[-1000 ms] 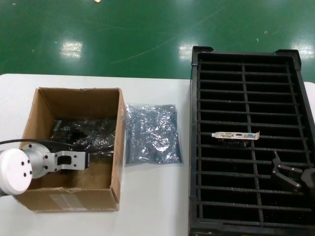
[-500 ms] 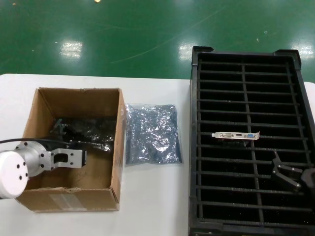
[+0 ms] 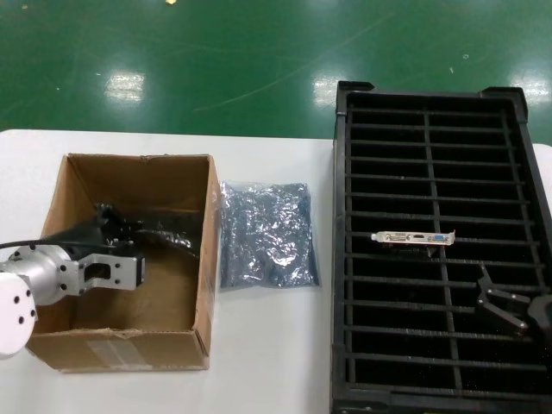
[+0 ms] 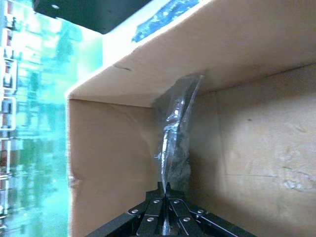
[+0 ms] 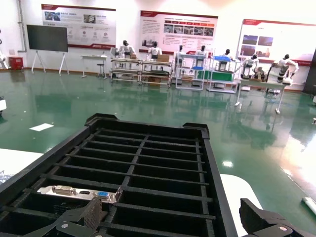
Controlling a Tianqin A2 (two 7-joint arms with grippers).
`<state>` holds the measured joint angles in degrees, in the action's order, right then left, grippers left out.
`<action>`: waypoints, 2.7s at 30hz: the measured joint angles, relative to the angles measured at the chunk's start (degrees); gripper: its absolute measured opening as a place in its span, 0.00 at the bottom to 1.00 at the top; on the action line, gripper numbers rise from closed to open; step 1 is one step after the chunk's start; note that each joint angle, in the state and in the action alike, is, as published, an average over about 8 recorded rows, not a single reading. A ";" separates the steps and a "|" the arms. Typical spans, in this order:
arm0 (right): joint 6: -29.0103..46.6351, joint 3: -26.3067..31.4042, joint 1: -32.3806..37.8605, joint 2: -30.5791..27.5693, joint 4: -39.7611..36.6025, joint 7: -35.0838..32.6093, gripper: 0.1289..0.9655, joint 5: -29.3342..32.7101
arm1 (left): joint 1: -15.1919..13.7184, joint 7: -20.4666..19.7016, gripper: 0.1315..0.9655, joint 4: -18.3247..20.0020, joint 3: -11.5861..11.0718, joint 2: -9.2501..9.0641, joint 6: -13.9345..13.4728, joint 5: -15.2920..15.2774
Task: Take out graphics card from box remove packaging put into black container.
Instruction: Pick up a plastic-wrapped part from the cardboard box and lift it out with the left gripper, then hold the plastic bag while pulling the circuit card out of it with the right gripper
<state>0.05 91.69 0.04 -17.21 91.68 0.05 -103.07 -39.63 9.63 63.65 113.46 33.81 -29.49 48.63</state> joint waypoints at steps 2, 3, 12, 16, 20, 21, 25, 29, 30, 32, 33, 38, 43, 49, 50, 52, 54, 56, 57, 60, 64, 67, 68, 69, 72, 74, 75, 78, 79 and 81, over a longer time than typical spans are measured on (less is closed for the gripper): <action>0.00 0.00 0.00 0.00 0.00 0.00 1.00 0.00 | 0.71 -0.17 0.01 1.56 -0.84 0.28 -0.04 -0.46; 0.00 0.00 0.00 0.00 0.00 0.00 1.00 0.00 | 1.08 -0.25 0.01 2.38 -1.27 0.42 -0.05 -0.66; 0.00 0.00 0.00 0.00 0.00 0.00 1.00 0.00 | 4.87 -1.23 0.01 10.65 -5.97 1.30 -0.26 -2.65; 0.00 0.00 0.00 0.00 0.00 0.00 1.00 0.00 | 6.79 -1.63 0.01 14.01 -8.25 1.61 -0.29 -3.33; 0.00 0.00 0.00 0.00 0.00 0.00 1.00 0.00 | 9.28 -2.10 0.01 17.98 -11.15 1.90 -0.04 -3.85; 0.00 0.00 0.00 0.00 0.00 0.00 1.00 0.00 | 10.07 -2.29 0.01 19.27 -12.06 1.94 0.03 -3.99; 0.00 0.00 0.00 0.00 0.00 0.00 1.00 0.00 | 14.38 -3.42 0.01 25.93 -16.56 1.98 -0.09 -4.64; 0.00 0.00 0.00 0.00 0.00 0.00 1.00 0.00 | 19.44 -4.38 0.01 32.85 -20.85 1.95 -0.67 -4.97; 0.00 0.00 0.00 0.00 0.00 0.00 1.00 0.00 | 20.56 -4.46 0.01 34.23 -21.65 1.94 -0.78 -4.93; 0.00 0.00 0.00 0.00 0.00 0.00 1.00 0.00 | 22.63 -4.44 0.01 36.69 -23.02 1.91 -0.88 -4.69; 0.00 0.00 0.00 0.00 0.00 0.00 1.00 0.00 | 23.55 -4.36 0.01 37.75 -23.58 1.87 -0.88 -4.52; 0.00 0.00 0.00 0.00 0.00 0.00 1.00 0.00 | 26.68 -3.46 0.01 41.54 -25.58 1.47 -0.44 -3.66; 0.00 0.00 0.00 0.00 0.00 0.00 1.00 0.00 | 28.33 -2.49 0.01 44.14 -27.13 0.99 -0.13 -3.06; 0.00 0.00 0.00 0.00 0.00 0.00 1.00 0.00 | 30.60 -1.41 0.01 46.95 -27.77 0.99 -0.12 -1.24; 0.00 0.00 0.00 0.00 0.00 0.00 1.00 0.00 | 31.07 -1.16 0.01 47.38 -27.69 0.98 -0.12 -0.94; 0.00 0.00 0.00 0.00 0.00 0.00 1.00 0.00 | 32.00 -0.61 0.01 48.15 -27.40 0.88 -0.08 -0.50; 0.00 0.00 0.00 0.00 0.00 0.00 1.00 0.00 | 32.94 0.02 0.01 48.87 -26.97 0.65 0.00 -0.23; 0.00 0.00 0.00 0.00 0.00 0.00 1.00 0.00 | 33.85 0.69 0.01 49.50 -26.41 0.33 0.12 -0.06; 0.00 0.00 0.00 0.00 0.00 0.00 1.00 0.00 | 34.24 1.00 0.01 49.75 -26.12 0.17 0.19 0.00; 0.00 0.00 0.00 0.00 0.00 0.00 1.00 0.00 | 35.11 1.75 0.01 50.26 -25.39 -0.24 0.35 0.11; 0.00 0.00 0.00 0.00 0.00 0.00 1.00 0.00 | 35.52 2.17 0.01 50.45 -24.98 -0.44 0.45 0.12; 0.13 -0.10 0.02 0.02 0.00 -0.04 1.00 -0.01 | 35.56 2.20 0.01 50.47 -24.95 -0.46 0.46 0.12; 0.33 -0.30 0.07 0.05 0.01 -0.11 1.00 -0.03 | 35.56 2.20 0.01 50.47 -24.95 -0.46 0.46 0.12; 0.61 -0.57 0.16 0.09 0.02 -0.21 1.00 -0.07 | 35.56 2.21 0.01 50.47 -24.94 -0.46 0.46 0.12; 2.15 -2.17 0.74 0.51 -0.01 -0.97 1.00 -0.47 | 35.56 2.21 0.01 50.47 -24.94 -0.47 0.46 0.12; 4.11 -3.91 1.44 1.19 -0.02 -2.18 1.00 -1.16 | 35.56 2.21 0.01 50.47 -24.94 -0.47 0.47 0.12; 5.35 -4.86 1.86 1.67 0.01 -3.03 1.00 -1.69 | 35.56 2.21 0.01 50.47 -24.94 -0.47 0.47 0.12; 9.91 -7.52 3.22 3.57 0.42 -6.34 1.00 -3.80 | 35.56 2.21 0.01 50.47 -24.94 -0.47 0.47 0.12; 11.53 -8.12 3.70 4.24 0.70 -7.48 1.00 -4.57 | 35.56 2.21 0.01 50.47 -24.94 -0.46 0.47 0.12; 14.49 -8.70 4.67 5.39 1.38 -9.36 1.00 -5.94 | 35.56 2.21 0.01 50.47 -24.94 -0.46 0.46 0.12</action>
<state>14.54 82.98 4.71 -11.83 93.05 -9.31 -109.01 -4.07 11.83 114.13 88.52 33.34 -29.03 48.75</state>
